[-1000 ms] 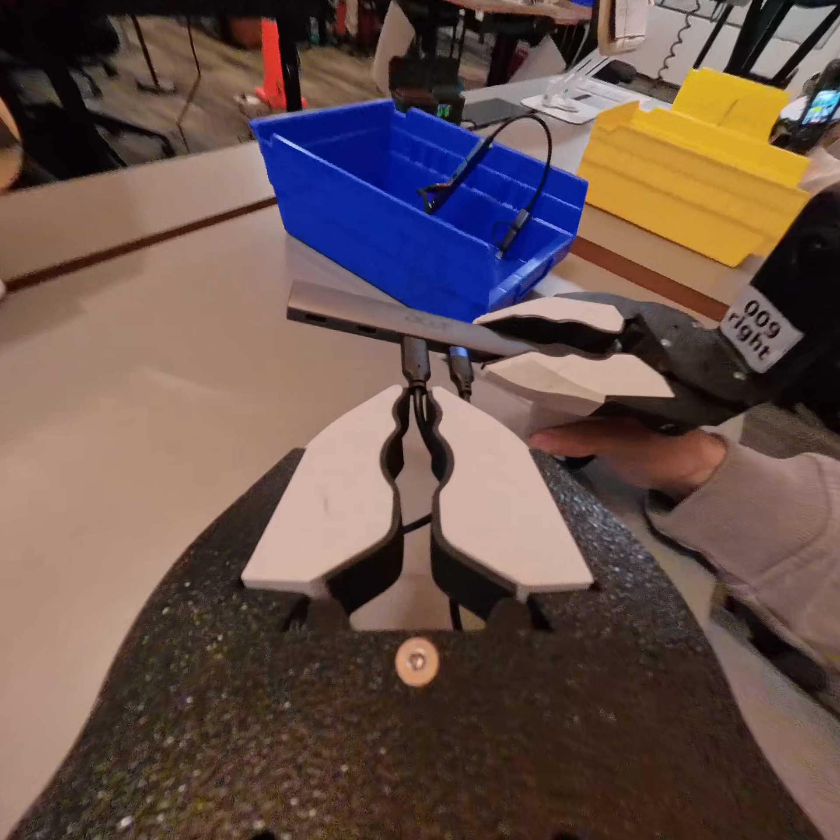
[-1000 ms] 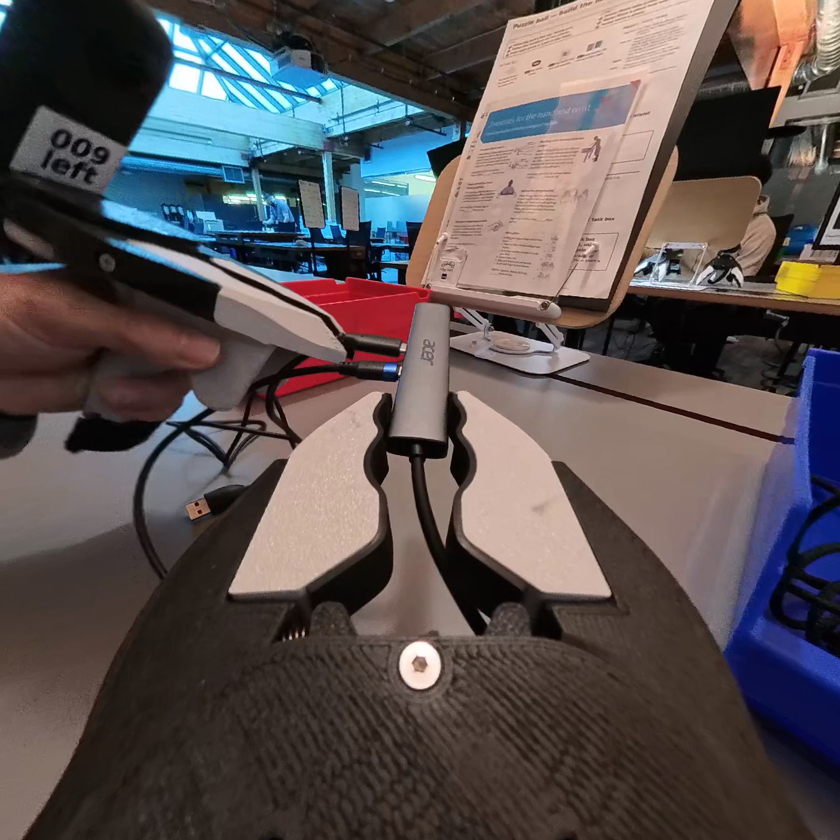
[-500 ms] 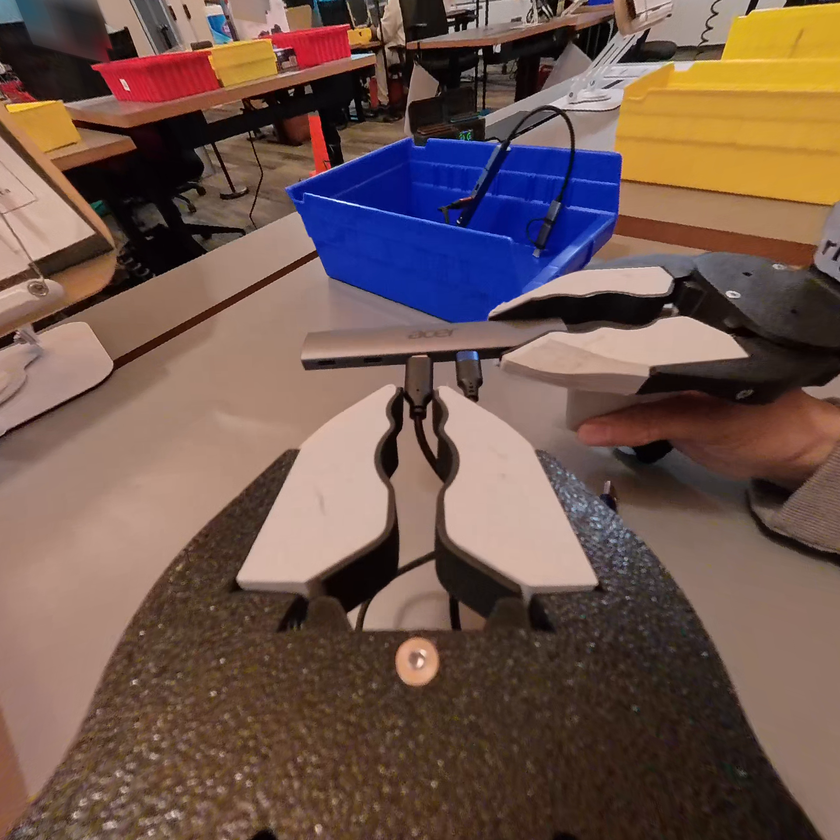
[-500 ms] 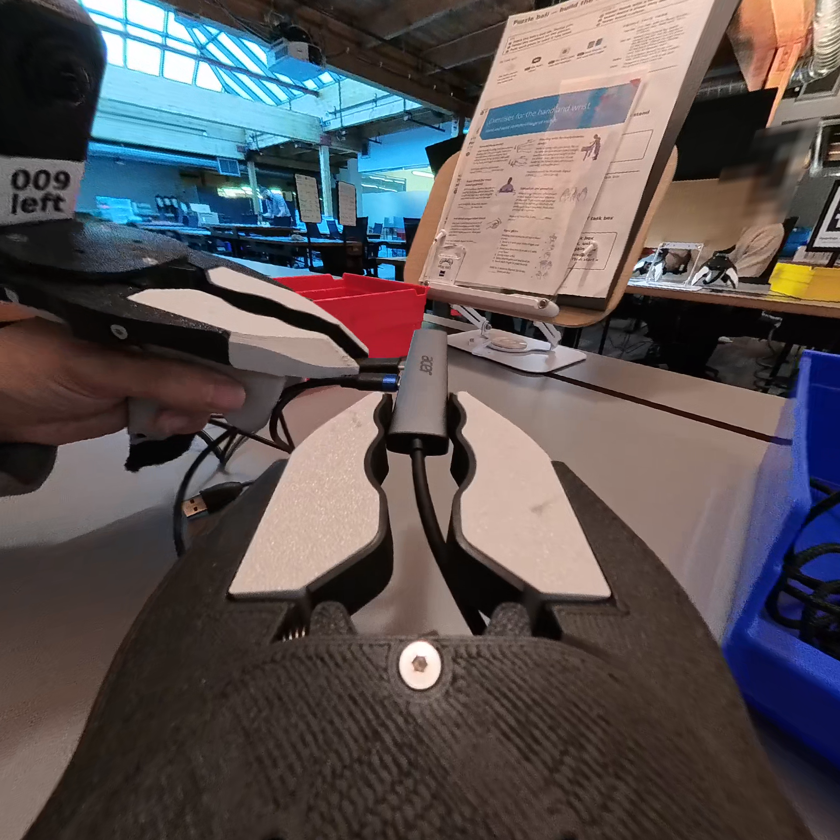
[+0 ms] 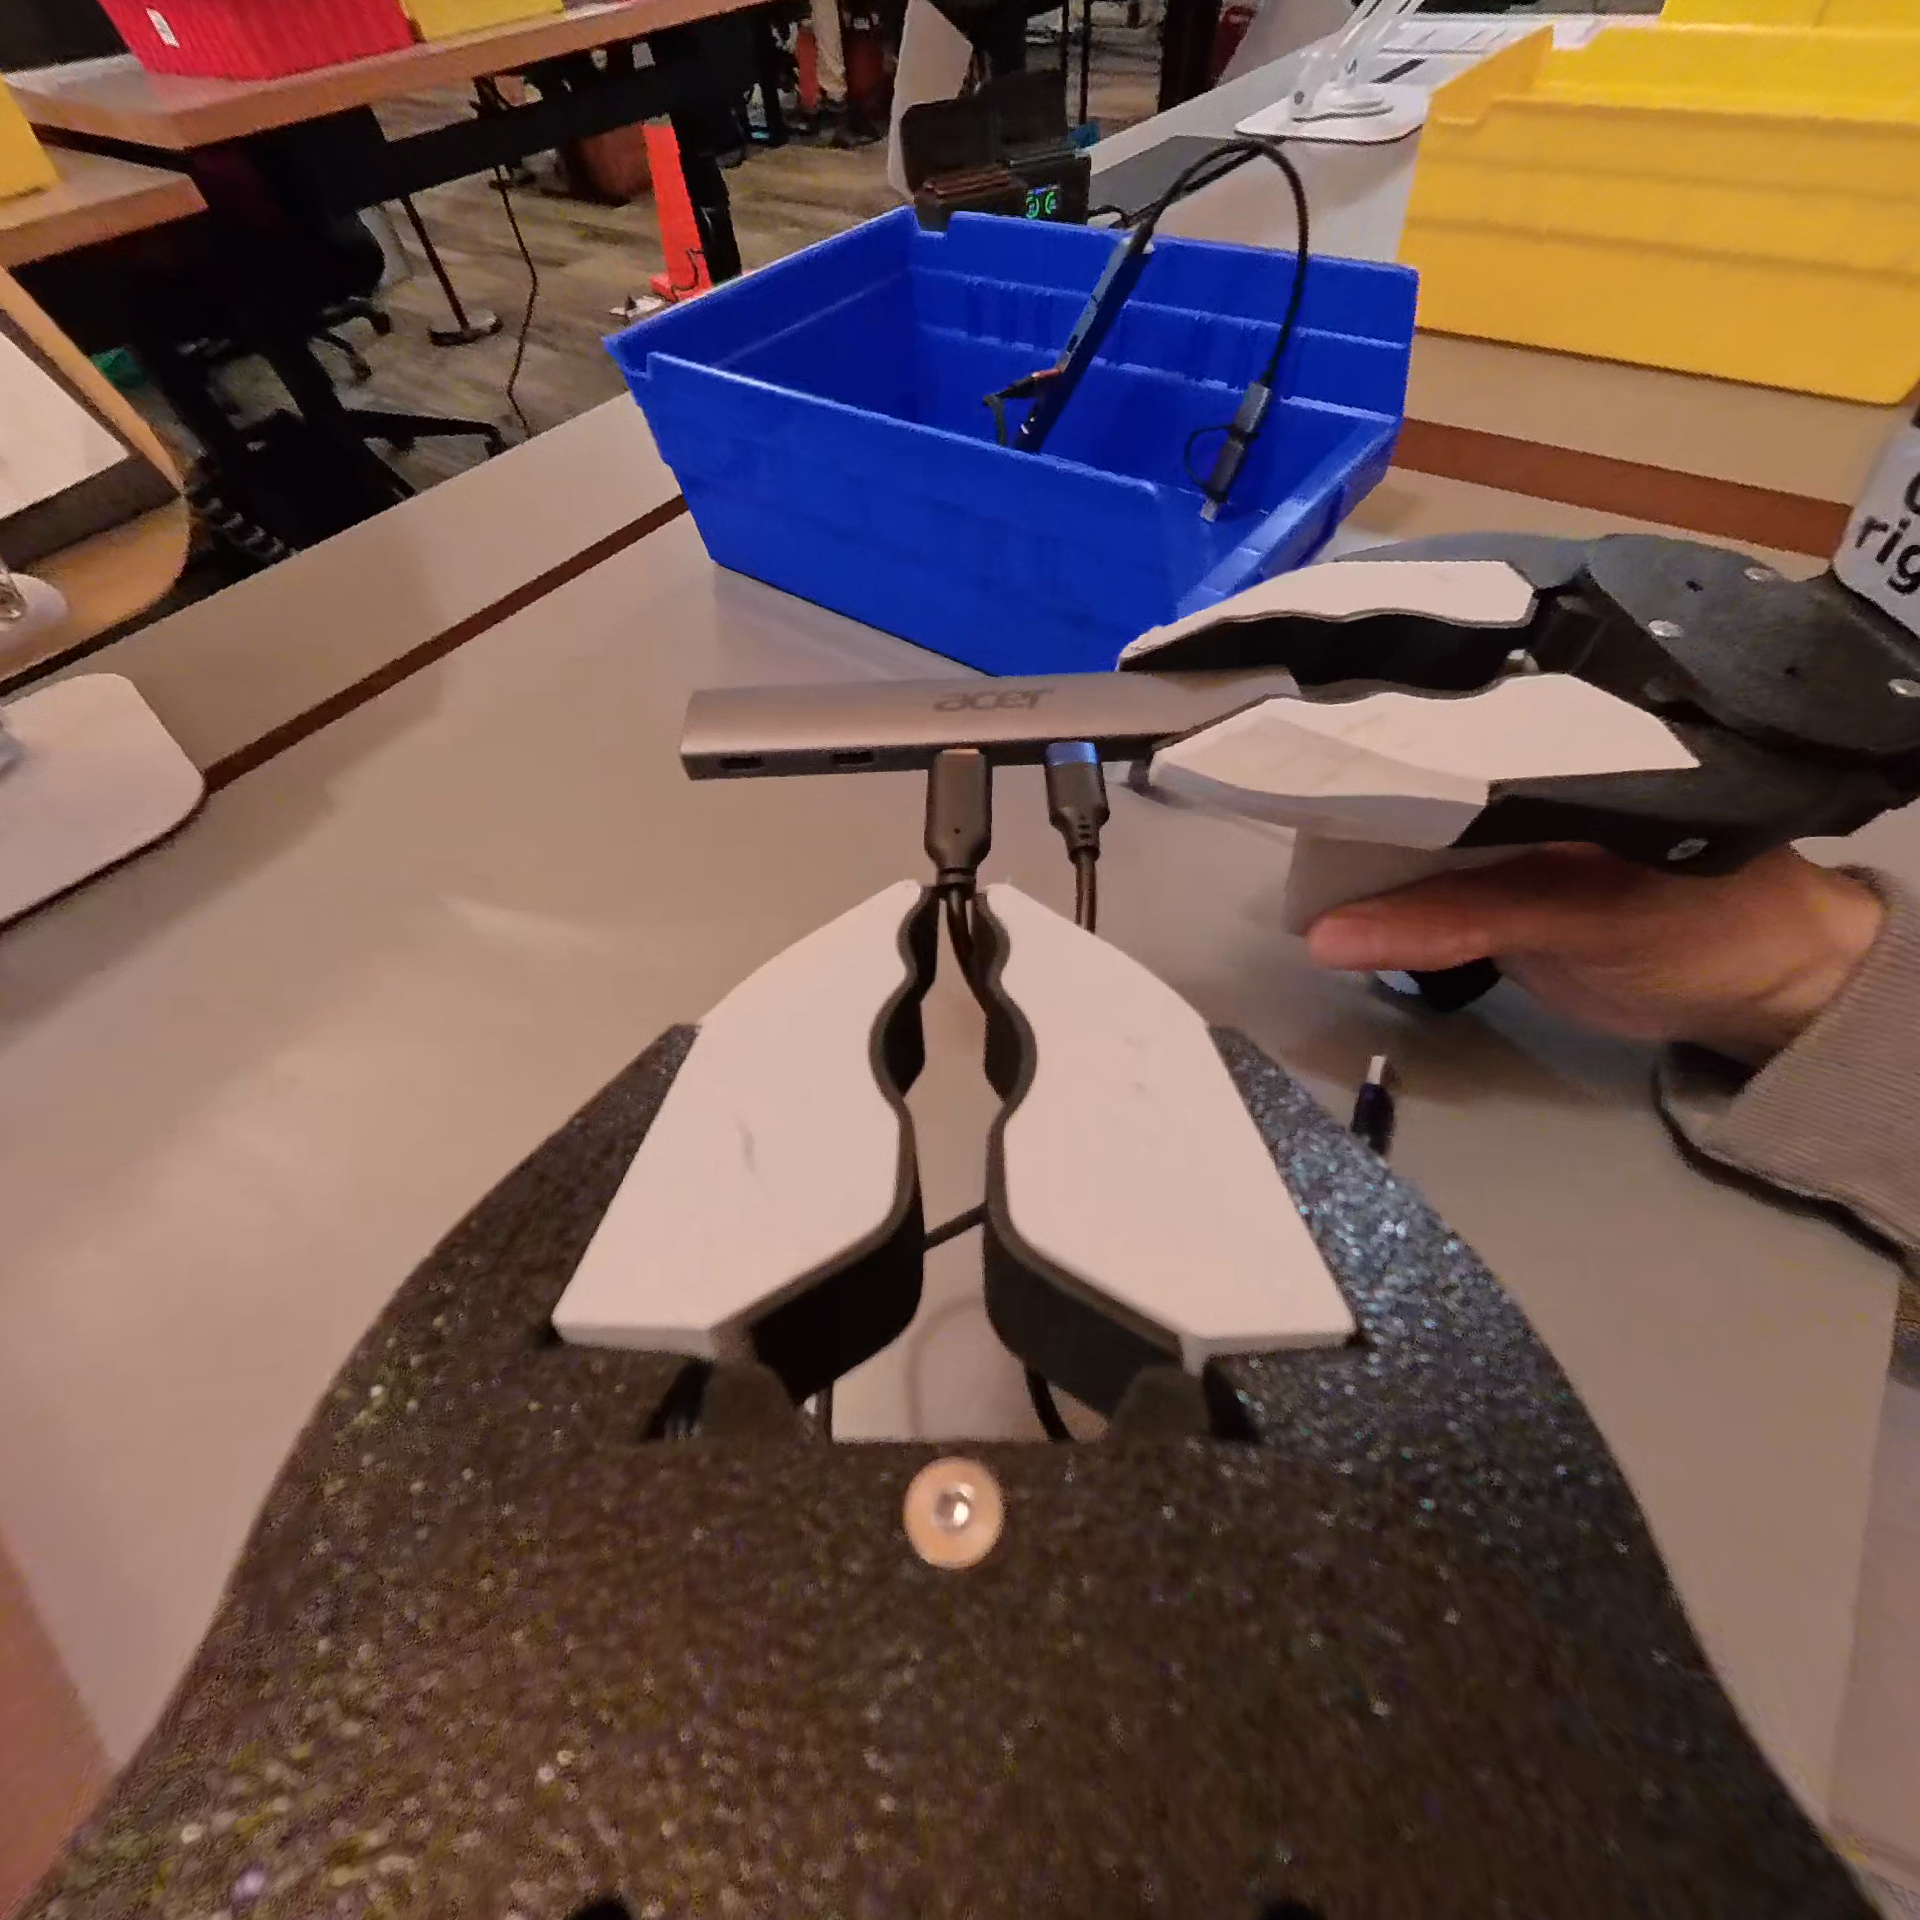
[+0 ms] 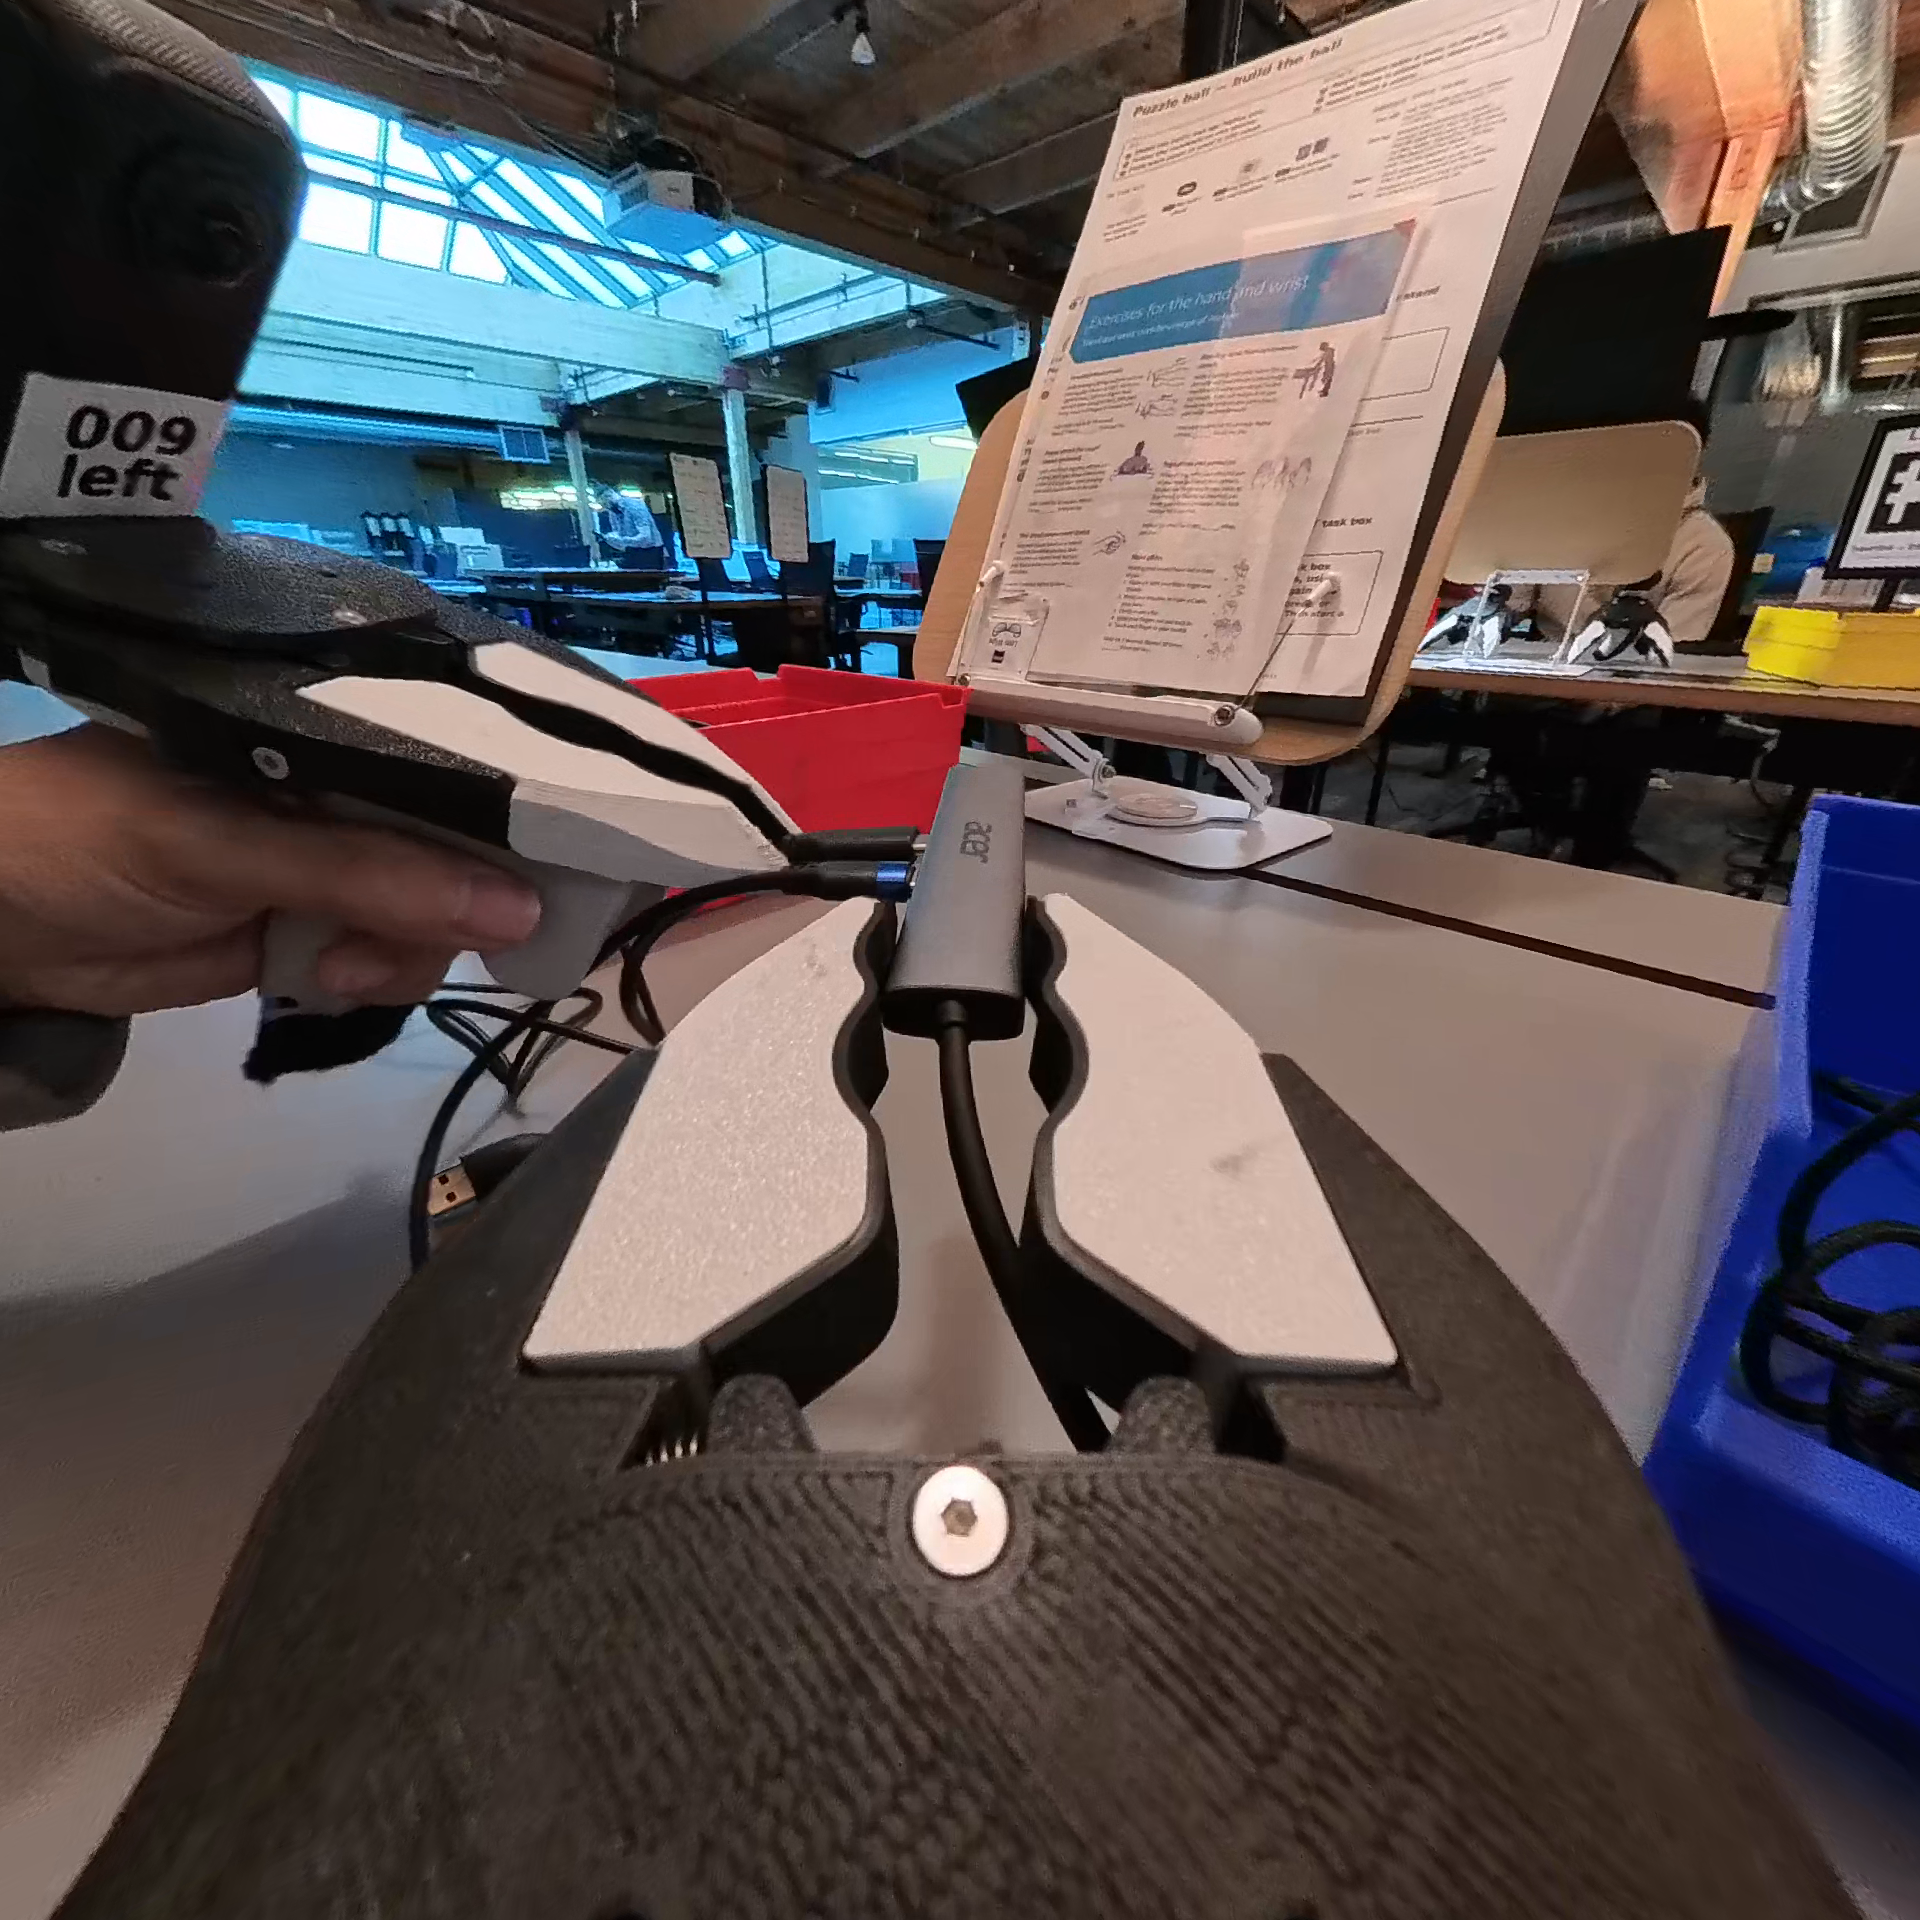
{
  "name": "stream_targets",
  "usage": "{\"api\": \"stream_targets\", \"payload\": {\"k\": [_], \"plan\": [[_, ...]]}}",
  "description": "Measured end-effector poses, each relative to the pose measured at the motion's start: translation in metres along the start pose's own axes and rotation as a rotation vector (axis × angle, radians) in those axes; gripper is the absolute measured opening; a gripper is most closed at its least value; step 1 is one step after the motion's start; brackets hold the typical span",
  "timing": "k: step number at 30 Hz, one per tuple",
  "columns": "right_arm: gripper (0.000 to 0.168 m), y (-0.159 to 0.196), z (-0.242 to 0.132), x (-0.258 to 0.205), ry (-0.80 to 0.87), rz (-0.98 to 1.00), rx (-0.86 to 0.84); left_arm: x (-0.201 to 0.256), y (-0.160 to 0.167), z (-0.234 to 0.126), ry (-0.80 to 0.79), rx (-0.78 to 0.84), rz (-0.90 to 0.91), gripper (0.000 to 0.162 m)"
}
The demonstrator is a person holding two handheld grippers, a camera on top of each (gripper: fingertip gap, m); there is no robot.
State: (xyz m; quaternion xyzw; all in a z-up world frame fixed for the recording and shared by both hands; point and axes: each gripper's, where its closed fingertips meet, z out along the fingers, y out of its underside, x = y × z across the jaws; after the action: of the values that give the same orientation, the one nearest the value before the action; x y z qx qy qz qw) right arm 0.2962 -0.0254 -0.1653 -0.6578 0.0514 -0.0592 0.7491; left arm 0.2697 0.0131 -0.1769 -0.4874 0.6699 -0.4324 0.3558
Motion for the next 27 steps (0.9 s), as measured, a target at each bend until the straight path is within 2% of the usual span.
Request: {"api": "stream_targets", "payload": {"k": [5, 9, 12, 18, 24, 25, 26, 27], "plan": [[0.025, -0.002, -0.002, -0.004, -0.045, 0.036, 0.011, 0.001, 0.000, -0.003, -0.056, -0.003, 0.117, 0.005], [0.026, 0.002, 0.001, -0.007, -0.044, 0.020, -0.021, 0.000, -0.011, -0.007, -0.080, 0.028, 0.157, 0.005], [0.027, 0.003, 0.002, -0.010, -0.042, -0.003, -0.028, -0.005, -0.001, -0.005, -0.084, -0.065, 0.191, 0.005], [0.025, 0.000, 0.001, -0.011, -0.041, -0.037, 0.008, 0.000, -0.003, -0.010, -0.047, 0.046, 0.185, 0.006], [0.024, -0.003, 0.000, -0.010, 0.007, -0.187, 0.030, 0.001, -0.001, -0.032, 0.022, 0.113, 0.090, 0.029], [0.024, -0.005, -0.001, -0.008, 0.029, -0.195, 0.036, 0.004, 0.000, -0.036, 0.040, 0.108, 0.081, 0.023], [0.024, -0.007, -0.001, -0.005, 0.065, -0.203, 0.049, 0.010, 0.001, -0.040, 0.072, 0.100, 0.085, 0.011], [0.024, -0.008, -0.001, -0.005, 0.070, -0.208, 0.053, 0.016, 0.002, -0.042, 0.090, 0.092, 0.099, 0.006]]}}
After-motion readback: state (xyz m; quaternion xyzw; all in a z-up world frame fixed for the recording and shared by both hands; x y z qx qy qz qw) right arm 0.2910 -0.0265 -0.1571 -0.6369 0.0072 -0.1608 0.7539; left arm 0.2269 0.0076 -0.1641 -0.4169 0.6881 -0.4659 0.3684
